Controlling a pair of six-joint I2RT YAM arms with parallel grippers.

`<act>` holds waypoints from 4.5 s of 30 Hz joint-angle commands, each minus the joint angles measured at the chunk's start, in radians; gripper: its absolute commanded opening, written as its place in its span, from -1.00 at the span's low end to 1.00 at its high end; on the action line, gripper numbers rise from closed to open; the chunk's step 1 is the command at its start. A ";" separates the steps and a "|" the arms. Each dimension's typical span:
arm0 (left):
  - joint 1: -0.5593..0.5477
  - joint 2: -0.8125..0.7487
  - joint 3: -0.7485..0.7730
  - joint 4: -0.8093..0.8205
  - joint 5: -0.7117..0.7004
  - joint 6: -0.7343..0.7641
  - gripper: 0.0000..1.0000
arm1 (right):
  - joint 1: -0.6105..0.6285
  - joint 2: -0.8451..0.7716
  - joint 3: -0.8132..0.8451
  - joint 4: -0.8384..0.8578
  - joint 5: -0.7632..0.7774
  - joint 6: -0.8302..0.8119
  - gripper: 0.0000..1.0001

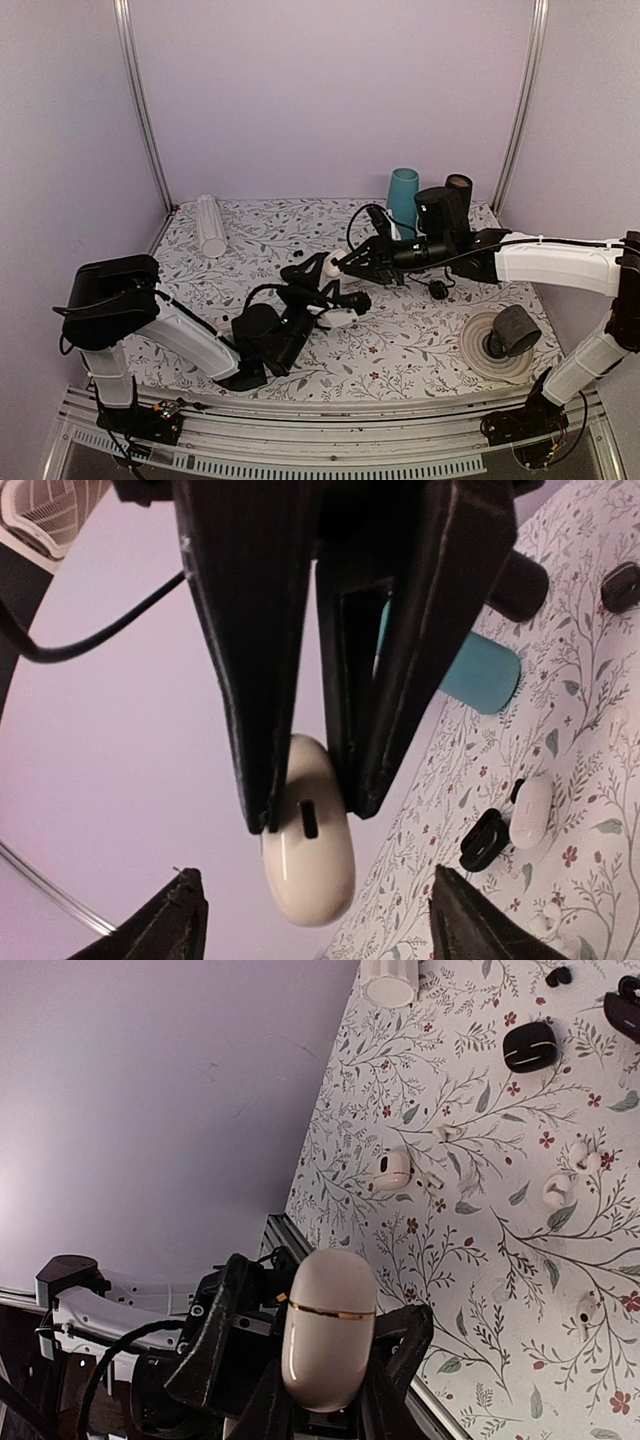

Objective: Insert the wireless bluetooth earbuds into the charging case
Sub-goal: Pass from the left arm to the right, then pass from the right arm to the left

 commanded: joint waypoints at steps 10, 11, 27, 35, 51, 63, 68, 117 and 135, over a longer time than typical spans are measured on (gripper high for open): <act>0.006 -0.231 0.024 -0.557 0.117 -0.558 0.80 | -0.016 -0.147 -0.097 0.187 0.194 -0.060 -0.93; 0.013 -0.259 0.030 -0.620 0.147 -0.630 0.80 | -0.018 -0.156 -0.105 0.202 0.200 -0.066 -0.93; 0.329 -0.545 0.002 -0.748 1.006 -1.647 0.51 | -0.011 -0.288 -0.264 0.561 0.226 -0.144 -0.95; 0.368 -0.456 0.052 -0.520 1.259 -1.955 0.27 | 0.041 -0.278 -0.271 0.656 0.280 -0.179 -0.95; 0.408 -0.332 0.072 -0.179 1.342 -2.240 -0.08 | 0.083 -0.210 -0.272 0.757 0.261 -0.152 -0.95; 0.409 -0.325 0.115 -0.236 1.300 -2.223 -0.30 | 0.105 -0.180 -0.265 0.773 0.255 -0.147 -0.95; 0.407 -0.313 0.123 -0.239 1.300 -2.230 -0.33 | 0.108 -0.177 -0.264 0.777 0.247 -0.147 -0.95; 0.461 -0.379 0.097 -0.356 1.443 -2.147 -1.00 | 0.080 -0.233 -0.261 0.569 0.277 -0.241 0.25; 0.479 -0.379 0.136 -0.486 1.525 -2.110 -1.00 | 0.075 -0.222 -0.206 0.538 0.195 -0.289 -0.29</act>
